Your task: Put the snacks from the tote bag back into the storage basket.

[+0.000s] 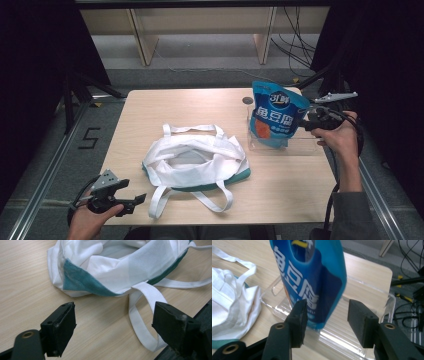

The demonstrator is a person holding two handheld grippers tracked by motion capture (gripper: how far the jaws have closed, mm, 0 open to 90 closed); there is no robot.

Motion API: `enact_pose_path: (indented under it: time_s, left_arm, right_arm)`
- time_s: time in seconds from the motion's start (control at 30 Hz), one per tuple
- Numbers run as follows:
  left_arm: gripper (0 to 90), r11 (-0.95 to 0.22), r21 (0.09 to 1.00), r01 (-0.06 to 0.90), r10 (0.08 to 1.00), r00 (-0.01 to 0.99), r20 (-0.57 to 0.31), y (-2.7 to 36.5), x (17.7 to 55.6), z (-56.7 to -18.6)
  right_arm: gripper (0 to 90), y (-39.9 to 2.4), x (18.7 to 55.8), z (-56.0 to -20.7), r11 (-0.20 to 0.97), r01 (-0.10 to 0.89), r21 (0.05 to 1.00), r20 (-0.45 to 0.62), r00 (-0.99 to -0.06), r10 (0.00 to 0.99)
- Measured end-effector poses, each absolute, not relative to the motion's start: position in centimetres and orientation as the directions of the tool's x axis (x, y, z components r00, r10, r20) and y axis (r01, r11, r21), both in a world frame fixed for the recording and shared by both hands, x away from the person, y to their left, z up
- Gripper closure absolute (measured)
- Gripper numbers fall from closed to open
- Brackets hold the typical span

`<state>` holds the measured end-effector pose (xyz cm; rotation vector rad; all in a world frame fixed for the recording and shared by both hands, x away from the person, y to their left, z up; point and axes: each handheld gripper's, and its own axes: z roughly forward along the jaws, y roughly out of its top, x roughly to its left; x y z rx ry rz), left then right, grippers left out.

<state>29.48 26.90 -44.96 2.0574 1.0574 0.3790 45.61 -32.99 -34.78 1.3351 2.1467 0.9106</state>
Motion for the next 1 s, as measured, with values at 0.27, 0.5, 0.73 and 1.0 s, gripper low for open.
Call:
enact_pose_path:
  time_s: [0.27,0.5,0.73,1.0]
  left_arm:
    - [17.9,-0.348,0.760,0.549,0.786,0.612,-0.083,26.7,29.4,-45.0]
    - [18.0,-0.309,0.776,0.550,0.796,0.596,-0.105,26.4,29.3,-45.2]
    - [17.9,-0.348,0.752,0.560,0.784,0.614,-0.095,26.6,29.4,-45.0]
    - [18.0,-0.339,0.761,0.553,0.787,0.610,-0.093,26.6,29.4,-45.1]
  right_arm:
    - [83.8,-33.6,45.7,-36.4,0.371,0.630,0.682,-0.023,-0.488,0.873]
    - [90.0,-33.2,46.3,-37.0,0.354,0.605,0.713,-0.024,-0.483,0.875]
    - [90.0,-33.4,46.8,-37.0,0.370,0.598,0.711,-0.051,-0.480,0.876]
    - [90.0,-34.0,47.6,-37.6,0.367,0.571,0.735,-0.061,-0.483,0.873]
